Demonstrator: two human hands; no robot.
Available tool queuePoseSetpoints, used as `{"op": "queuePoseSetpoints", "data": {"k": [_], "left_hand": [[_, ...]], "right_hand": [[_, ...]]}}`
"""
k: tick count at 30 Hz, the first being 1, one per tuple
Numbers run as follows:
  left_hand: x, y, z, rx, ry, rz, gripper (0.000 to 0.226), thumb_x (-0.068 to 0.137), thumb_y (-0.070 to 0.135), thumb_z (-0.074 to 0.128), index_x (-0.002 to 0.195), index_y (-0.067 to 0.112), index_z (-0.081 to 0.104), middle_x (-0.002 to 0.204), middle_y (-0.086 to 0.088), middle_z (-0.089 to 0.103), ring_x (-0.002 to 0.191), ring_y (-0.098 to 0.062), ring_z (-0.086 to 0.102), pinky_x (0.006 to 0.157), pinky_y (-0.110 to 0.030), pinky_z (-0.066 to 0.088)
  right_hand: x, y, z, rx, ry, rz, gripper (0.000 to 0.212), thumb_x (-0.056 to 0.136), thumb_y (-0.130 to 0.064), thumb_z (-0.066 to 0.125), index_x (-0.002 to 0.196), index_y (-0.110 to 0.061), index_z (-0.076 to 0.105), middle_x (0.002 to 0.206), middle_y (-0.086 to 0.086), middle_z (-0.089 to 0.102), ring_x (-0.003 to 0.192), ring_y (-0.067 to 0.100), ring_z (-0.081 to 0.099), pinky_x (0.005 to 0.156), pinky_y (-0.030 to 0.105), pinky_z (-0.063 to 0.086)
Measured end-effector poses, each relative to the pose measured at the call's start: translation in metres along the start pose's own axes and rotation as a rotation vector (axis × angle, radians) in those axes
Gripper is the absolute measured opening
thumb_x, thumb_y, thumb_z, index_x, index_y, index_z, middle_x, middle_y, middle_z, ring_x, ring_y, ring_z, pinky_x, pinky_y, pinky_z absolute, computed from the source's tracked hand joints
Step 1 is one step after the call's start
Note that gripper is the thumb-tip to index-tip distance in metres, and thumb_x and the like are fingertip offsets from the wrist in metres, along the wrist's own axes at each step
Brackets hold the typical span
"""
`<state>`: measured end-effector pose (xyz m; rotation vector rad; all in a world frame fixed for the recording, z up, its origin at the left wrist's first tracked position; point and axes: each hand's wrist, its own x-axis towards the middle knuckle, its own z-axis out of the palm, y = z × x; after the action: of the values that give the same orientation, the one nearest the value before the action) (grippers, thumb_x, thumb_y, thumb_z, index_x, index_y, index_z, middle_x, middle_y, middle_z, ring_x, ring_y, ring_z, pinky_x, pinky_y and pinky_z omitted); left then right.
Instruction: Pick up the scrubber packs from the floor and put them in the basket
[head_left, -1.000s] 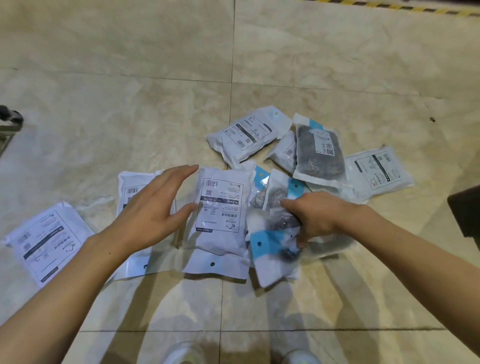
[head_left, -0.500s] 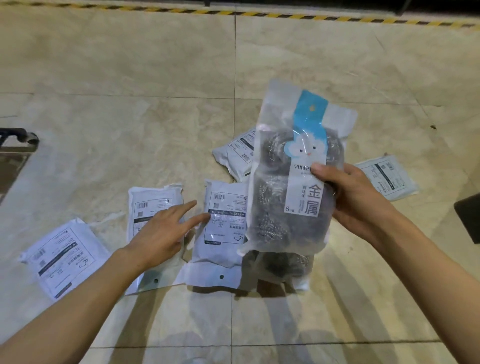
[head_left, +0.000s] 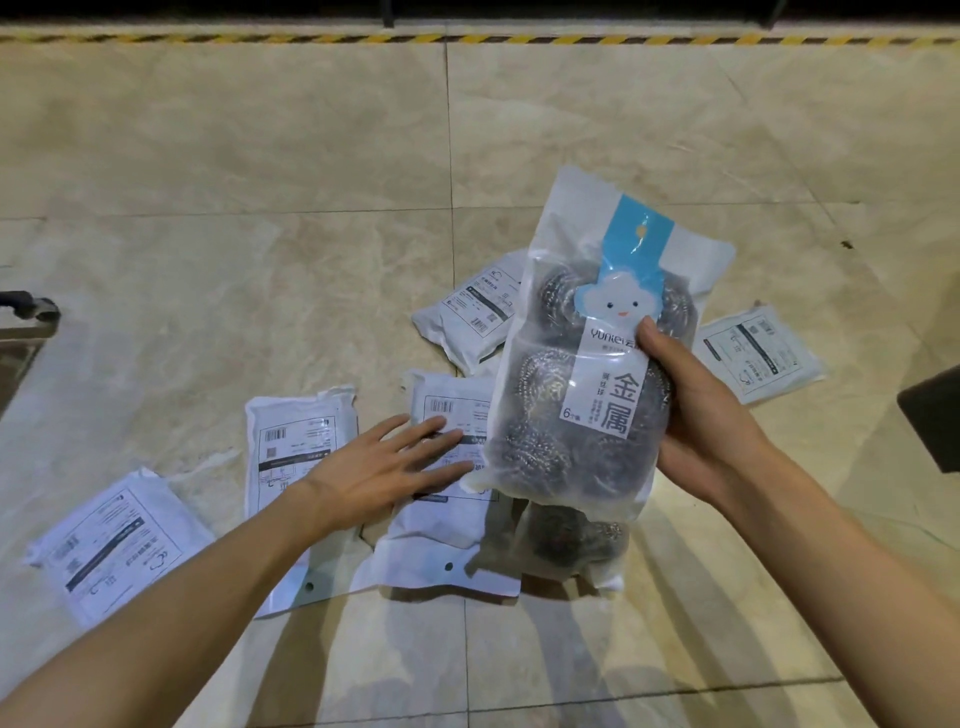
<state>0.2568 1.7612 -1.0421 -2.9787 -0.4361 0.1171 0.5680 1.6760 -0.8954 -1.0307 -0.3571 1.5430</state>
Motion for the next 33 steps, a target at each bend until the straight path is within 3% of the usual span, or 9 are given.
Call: {"op": "queuePoseSetpoints", "data": {"k": [4,8,12,14,17,20,24,28,33], "left_hand": [[0.004,0.000,0.002,-0.010,-0.048,-0.011,0.070,0.094,0.029,0.043,0.159,0.025,0.019,0.159,-0.013,0.045,0.144,-0.039,0.046,0.112,-0.055,0.045],[0.002,0.008,-0.003,-0.205,0.157,-0.137,0.051,0.103,0.044,0.033,0.145,0.021,0.049,0.145,-0.009,0.061,0.131,-0.030,0.059,0.105,-0.046,0.051],[0.009,0.018,-0.040,-0.781,0.498,-0.658,0.038,0.095,0.048,0.060,0.127,0.027,0.061,0.115,0.008,0.071,0.103,-0.008,0.065,0.083,-0.024,0.054],[0.017,0.014,-0.060,-1.095,0.664,-0.967,0.041,0.087,0.049,0.075,0.107,0.015,0.066,0.092,0.007,0.072,0.085,-0.002,0.066,0.070,-0.014,0.050],[0.024,-0.004,-0.087,-1.560,0.971,-1.168,0.032,0.097,0.034,0.067,0.122,0.013,0.067,0.107,-0.004,0.076,0.105,-0.024,0.070,0.078,-0.033,0.058],[0.022,-0.018,-0.113,-1.858,1.143,-1.143,0.038,0.104,0.018,0.053,0.140,0.011,0.059,0.131,-0.010,0.070,0.125,-0.032,0.064,0.102,-0.052,0.053],[0.022,-0.031,-0.147,-1.956,1.150,-1.129,0.057,0.093,0.037,0.062,0.144,0.012,0.057,0.138,-0.016,0.065,0.127,-0.033,0.063,0.110,-0.058,0.047],[0.029,-0.032,-0.201,-1.768,1.152,-1.153,0.040,0.103,0.038,0.057,0.134,0.013,0.062,0.113,-0.003,0.078,0.098,-0.018,0.075,0.085,-0.041,0.063],[0.009,-0.028,-0.292,-1.783,0.906,-1.111,0.047,0.081,0.029,0.068,0.125,0.013,0.065,0.098,0.000,0.081,0.085,-0.015,0.078,0.067,-0.031,0.063]], "right_hand": [[0.001,0.000,0.001,-0.014,0.046,-0.025,0.041,0.090,-0.030,0.061,0.127,-0.015,0.069,0.121,0.010,0.076,0.106,0.022,0.076,0.080,0.036,0.064],[0.001,-0.009,-0.004,-0.065,0.072,-0.077,0.035,0.096,-0.028,0.058,0.126,-0.015,0.070,0.119,0.008,0.077,0.106,0.021,0.075,0.088,0.037,0.063],[0.000,-0.023,-0.011,-0.174,0.100,-0.130,0.044,0.093,-0.031,0.063,0.133,-0.013,0.067,0.126,0.012,0.074,0.113,0.027,0.071,0.100,0.042,0.058],[-0.001,-0.030,-0.014,-0.213,0.124,-0.161,0.043,0.093,-0.032,0.063,0.131,-0.012,0.069,0.121,0.012,0.075,0.108,0.027,0.072,0.096,0.041,0.059],[-0.002,-0.035,-0.014,-0.236,0.138,-0.199,0.035,0.097,-0.028,0.061,0.127,-0.011,0.070,0.111,0.010,0.078,0.096,0.022,0.075,0.084,0.035,0.064],[-0.003,-0.037,-0.009,-0.283,0.154,-0.223,0.033,0.097,-0.026,0.063,0.124,-0.008,0.070,0.099,0.008,0.080,0.083,0.018,0.077,0.069,0.030,0.063],[-0.003,-0.045,0.006,-0.402,0.138,-0.273,0.026,0.100,-0.023,0.062,0.117,-0.006,0.070,0.081,0.003,0.079,0.067,0.013,0.074,0.057,0.022,0.056],[-0.013,-0.065,0.027,-0.426,0.130,-0.279,0.016,0.099,-0.023,0.063,0.106,-0.013,0.073,0.082,0.001,0.079,0.068,0.011,0.074,0.059,0.022,0.057],[-0.062,-0.115,0.072,-0.442,0.159,-0.206,0.016,0.097,-0.027,0.065,0.102,-0.015,0.074,0.084,0.003,0.079,0.071,0.015,0.075,0.062,0.025,0.061]]}}
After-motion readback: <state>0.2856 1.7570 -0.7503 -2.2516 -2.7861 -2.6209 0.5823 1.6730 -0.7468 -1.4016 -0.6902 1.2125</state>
